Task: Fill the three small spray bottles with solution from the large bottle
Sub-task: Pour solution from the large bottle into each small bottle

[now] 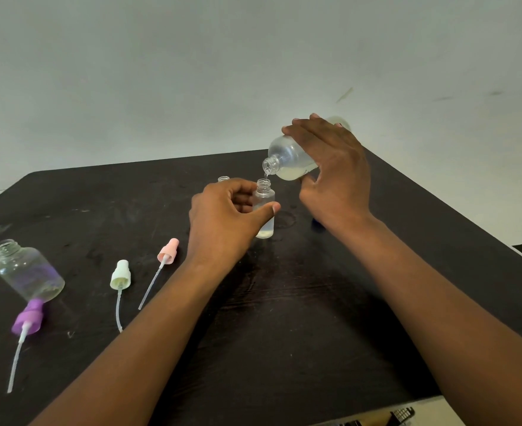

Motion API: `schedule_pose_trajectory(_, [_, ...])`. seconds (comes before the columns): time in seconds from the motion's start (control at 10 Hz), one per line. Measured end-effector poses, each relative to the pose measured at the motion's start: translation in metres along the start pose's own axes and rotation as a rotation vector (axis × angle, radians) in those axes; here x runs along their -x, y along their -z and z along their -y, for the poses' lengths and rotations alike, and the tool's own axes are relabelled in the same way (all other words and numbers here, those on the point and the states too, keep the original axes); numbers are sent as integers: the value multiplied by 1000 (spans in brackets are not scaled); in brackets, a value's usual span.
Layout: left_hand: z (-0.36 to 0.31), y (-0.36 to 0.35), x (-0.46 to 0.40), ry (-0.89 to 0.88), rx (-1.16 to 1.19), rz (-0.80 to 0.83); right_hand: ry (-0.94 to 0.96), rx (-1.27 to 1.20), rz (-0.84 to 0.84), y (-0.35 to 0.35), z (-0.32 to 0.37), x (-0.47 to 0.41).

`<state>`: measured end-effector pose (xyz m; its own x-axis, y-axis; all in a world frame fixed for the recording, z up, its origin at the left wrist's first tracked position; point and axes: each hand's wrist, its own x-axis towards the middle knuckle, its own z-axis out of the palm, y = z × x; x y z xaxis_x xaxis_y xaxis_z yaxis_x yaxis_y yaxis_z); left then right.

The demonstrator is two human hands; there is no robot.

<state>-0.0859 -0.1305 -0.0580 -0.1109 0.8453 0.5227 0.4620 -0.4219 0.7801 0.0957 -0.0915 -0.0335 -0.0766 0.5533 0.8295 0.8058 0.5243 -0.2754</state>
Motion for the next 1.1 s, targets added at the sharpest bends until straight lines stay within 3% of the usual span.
schedule_pose_trajectory(1.1, [2, -1, 0, 8, -7, 0, 6, 3, 1, 1, 0, 0])
